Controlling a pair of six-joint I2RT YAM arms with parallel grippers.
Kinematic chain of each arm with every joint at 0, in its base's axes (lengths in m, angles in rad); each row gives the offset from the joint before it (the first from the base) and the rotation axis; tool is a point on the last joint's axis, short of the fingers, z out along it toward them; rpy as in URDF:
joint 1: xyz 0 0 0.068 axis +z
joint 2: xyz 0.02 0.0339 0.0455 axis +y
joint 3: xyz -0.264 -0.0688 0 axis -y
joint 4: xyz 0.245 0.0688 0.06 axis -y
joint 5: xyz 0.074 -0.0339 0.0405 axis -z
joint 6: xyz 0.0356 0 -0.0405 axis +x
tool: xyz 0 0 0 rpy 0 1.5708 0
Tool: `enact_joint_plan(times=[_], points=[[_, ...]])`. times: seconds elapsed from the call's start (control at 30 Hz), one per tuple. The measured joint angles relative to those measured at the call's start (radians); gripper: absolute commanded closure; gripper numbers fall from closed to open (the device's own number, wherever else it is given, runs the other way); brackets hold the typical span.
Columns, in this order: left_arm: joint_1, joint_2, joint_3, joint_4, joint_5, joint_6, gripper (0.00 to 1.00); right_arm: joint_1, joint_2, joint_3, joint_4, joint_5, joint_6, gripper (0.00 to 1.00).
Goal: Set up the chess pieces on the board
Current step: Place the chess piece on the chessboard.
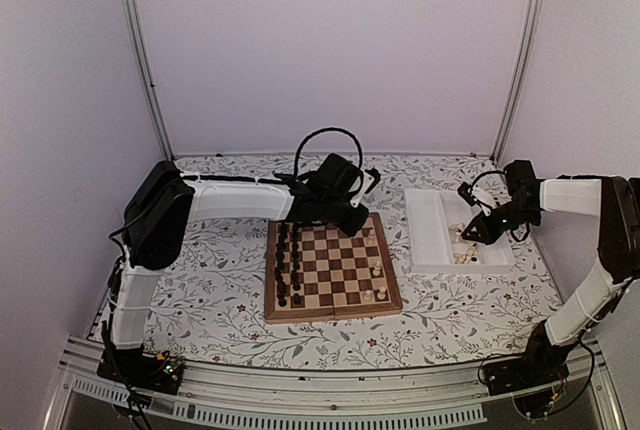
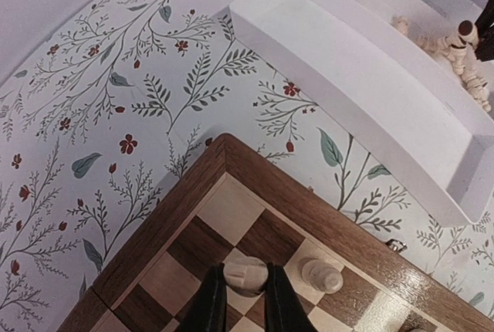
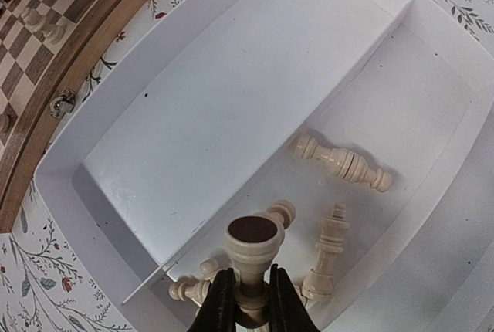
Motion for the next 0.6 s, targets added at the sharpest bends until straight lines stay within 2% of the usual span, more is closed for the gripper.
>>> enact_joint_plan(times=[0.6], points=[[0.005, 0.078, 0.037, 0.010, 0.080, 0.001, 0.95, 0.000, 0.013, 0.000, 0.000, -0.002, 0.000, 0.95]])
